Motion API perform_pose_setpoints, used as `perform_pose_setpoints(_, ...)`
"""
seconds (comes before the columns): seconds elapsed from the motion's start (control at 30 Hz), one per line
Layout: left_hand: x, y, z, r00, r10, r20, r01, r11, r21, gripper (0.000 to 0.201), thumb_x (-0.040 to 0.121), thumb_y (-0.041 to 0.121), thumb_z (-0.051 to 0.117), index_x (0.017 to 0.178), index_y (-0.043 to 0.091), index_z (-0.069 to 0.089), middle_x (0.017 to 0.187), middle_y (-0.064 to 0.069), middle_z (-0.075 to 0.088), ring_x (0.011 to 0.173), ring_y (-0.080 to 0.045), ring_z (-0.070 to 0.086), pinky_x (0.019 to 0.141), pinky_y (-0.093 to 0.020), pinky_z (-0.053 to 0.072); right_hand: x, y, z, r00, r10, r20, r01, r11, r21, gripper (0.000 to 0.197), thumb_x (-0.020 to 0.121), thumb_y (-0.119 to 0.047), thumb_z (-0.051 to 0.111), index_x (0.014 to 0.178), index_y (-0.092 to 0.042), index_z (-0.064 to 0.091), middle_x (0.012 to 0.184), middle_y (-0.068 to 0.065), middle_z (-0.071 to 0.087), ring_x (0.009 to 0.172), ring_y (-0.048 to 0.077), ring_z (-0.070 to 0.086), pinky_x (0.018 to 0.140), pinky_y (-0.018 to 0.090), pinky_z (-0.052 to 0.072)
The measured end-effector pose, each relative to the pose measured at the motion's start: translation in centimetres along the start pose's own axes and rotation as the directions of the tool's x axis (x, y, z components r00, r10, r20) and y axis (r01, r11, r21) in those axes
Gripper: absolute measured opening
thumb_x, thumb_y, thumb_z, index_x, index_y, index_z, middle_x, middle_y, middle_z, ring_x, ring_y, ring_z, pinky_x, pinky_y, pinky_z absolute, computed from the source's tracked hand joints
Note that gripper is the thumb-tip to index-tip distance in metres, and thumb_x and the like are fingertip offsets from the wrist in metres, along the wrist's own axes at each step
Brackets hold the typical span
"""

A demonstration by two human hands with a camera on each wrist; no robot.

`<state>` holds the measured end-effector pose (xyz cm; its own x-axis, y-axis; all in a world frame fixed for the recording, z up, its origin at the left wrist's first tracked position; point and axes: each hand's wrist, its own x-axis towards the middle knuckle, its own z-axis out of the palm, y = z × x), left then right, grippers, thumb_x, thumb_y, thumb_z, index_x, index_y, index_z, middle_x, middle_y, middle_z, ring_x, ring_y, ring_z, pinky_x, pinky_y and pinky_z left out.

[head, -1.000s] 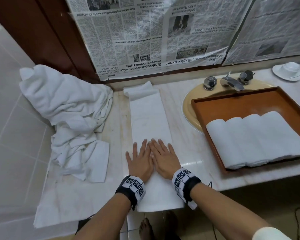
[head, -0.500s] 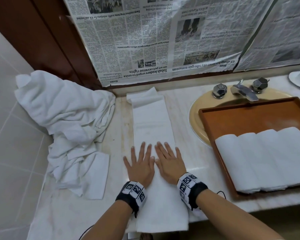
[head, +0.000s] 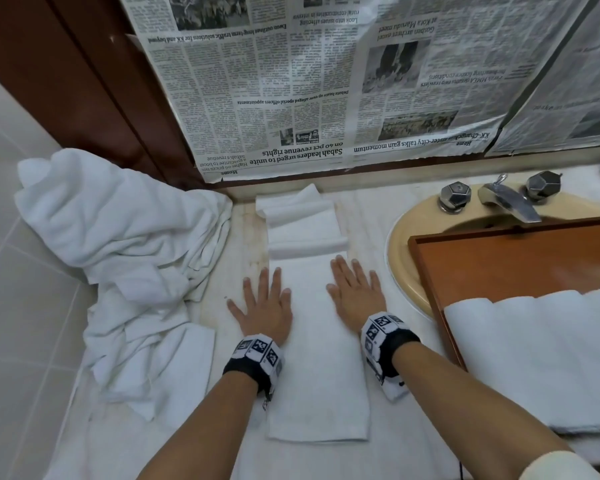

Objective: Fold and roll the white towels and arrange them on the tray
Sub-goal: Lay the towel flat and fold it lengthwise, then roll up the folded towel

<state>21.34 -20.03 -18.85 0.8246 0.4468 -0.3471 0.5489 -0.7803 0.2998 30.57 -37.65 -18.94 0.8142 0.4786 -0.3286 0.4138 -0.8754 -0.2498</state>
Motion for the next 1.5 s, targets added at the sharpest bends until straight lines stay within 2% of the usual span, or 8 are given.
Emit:
perform_pose_setpoints(0.2, -3.9, -4.1, -0.7, 0.996, 0.083, 0.018, -0.082, 0.996, -0.045, 0.063, 0.1, 0.052, 0.035, 0.157, 0.03, 0.02, 0.166, 0.008, 0.008, 0.153, -0.024, 0.004, 0.119, -0.058, 0.006, -5.5, 1.7, 0.3, 0.99, 0.085, -0.116, -0.062, 0.979, 0.195, 0.066, 0.103, -0.031, 0.037, 0.158, -0.015, 0.002, 0.166, 0.004, 0.003, 0.151, 0.024, 0.008, 0.121, 0.044, 0.015)
perform_pose_setpoints(0.43, -13.9, -8.3, 1.9, 0.851, 0.521, -0.074, -0.518, 0.806, -0.285, 0.033, 0.088, 0.027, 0.066, 0.121, 0.031, 0.065, 0.126, 0.014, 0.051, 0.114, -0.007, 0.043, 0.102, -0.019, 0.034, -18.4, -0.6, 3.9, 0.928, -0.312, -0.202, 0.353, 0.91, 0.218, 0.03, 0.091, -0.045, 0.052, 0.111, -0.024, 0.06, 0.112, -0.008, 0.05, 0.099, 0.013, 0.049, 0.084, 0.033, 0.047)
perform_pose_setpoints(0.73, -18.8, -9.7, 3.8, 0.789, 0.613, -0.039, -0.614, 0.784, -0.096, 0.05, 0.084, 0.061, 0.06, 0.125, 0.033, 0.06, 0.125, 0.014, 0.052, 0.114, -0.01, 0.046, 0.093, -0.032, 0.045, -22.3, -1.2, 6.8, 0.907, -0.377, -0.184, 0.362, 0.925, -0.113, 0.024, 0.066, -0.016, 0.071, 0.088, -0.013, 0.063, 0.094, 0.003, 0.06, 0.079, 0.022, 0.059, 0.06, 0.031, 0.052)
perform_pose_setpoints(0.9, -19.3, -7.6, 4.0, 0.834, 0.546, -0.073, -0.545, 0.838, 0.044, 0.042, 0.082, 0.06, 0.055, 0.114, 0.032, 0.059, 0.115, 0.01, 0.054, 0.104, -0.017, 0.049, 0.074, -0.034, 0.049, -21.7, -3.1, 6.2, 0.928, -0.312, -0.204, 0.284, 0.946, -0.155, 0.019, 0.058, -0.006, 0.068, 0.075, -0.011, 0.061, 0.076, 0.005, 0.058, 0.069, 0.024, 0.058, 0.048, 0.031, 0.045)
perform_pose_setpoints(1.03, -19.5, -6.4, 3.9, 0.867, 0.488, -0.099, -0.476, 0.871, 0.121, 0.035, 0.085, 0.047, 0.051, 0.113, 0.028, 0.06, 0.111, 0.009, 0.056, 0.1, -0.02, 0.052, 0.062, -0.031, 0.046, -20.5, -2.4, 3.9, 0.982, -0.181, -0.06, 0.189, 0.968, 0.166, 0.016, 0.088, -0.013, 0.057, 0.103, -0.009, 0.061, 0.1, 0.005, 0.06, 0.096, 0.023, 0.055, 0.077, 0.031, 0.042)
perform_pose_setpoints(1.13, -19.8, -5.8, 3.8, 0.898, 0.435, -0.07, -0.422, 0.894, 0.15, 0.033, 0.09, 0.032, 0.048, 0.12, 0.025, 0.057, 0.116, 0.007, 0.055, 0.107, -0.02, 0.049, 0.065, -0.031, 0.041, -20.1, -1.8, 2.2, 0.995, -0.092, 0.044, 0.07, 0.931, 0.359, 0.011, 0.089, -0.019, 0.059, 0.099, -0.016, 0.059, 0.099, 0.006, 0.063, 0.093, 0.023, 0.057, 0.075, 0.027, 0.042)
perform_pose_setpoints(1.33, -18.8, -6.5, 2.5, 0.926, 0.375, -0.053, -0.378, 0.913, -0.153, 0.018, 0.094, 0.034, 0.055, 0.107, 0.028, 0.064, 0.095, 0.01, 0.065, 0.09, -0.011, 0.057, 0.073, -0.029, 0.045, -21.2, -1.4, 3.3, 0.976, -0.205, 0.079, 0.194, 0.973, 0.124, 0.031, 0.093, -0.026, 0.057, 0.121, -0.012, 0.053, 0.114, 0.005, 0.053, 0.105, 0.021, 0.048, 0.083, 0.026, 0.037)
perform_pose_setpoints(1.5, -17.9, -7.6, 1.4, 0.951, 0.306, -0.048, -0.299, 0.864, -0.405, 0.008, 0.09, 0.034, 0.068, 0.095, 0.028, 0.071, 0.084, 0.011, 0.071, 0.08, -0.003, 0.063, 0.078, -0.025, 0.05, -20.8, -0.8, 3.7, 0.995, -0.065, -0.079, 0.087, 0.941, 0.327, 0.023, 0.1, -0.024, 0.052, 0.105, -0.009, 0.068, 0.103, 0.007, 0.069, 0.094, 0.024, 0.061, 0.074, 0.024, 0.03)
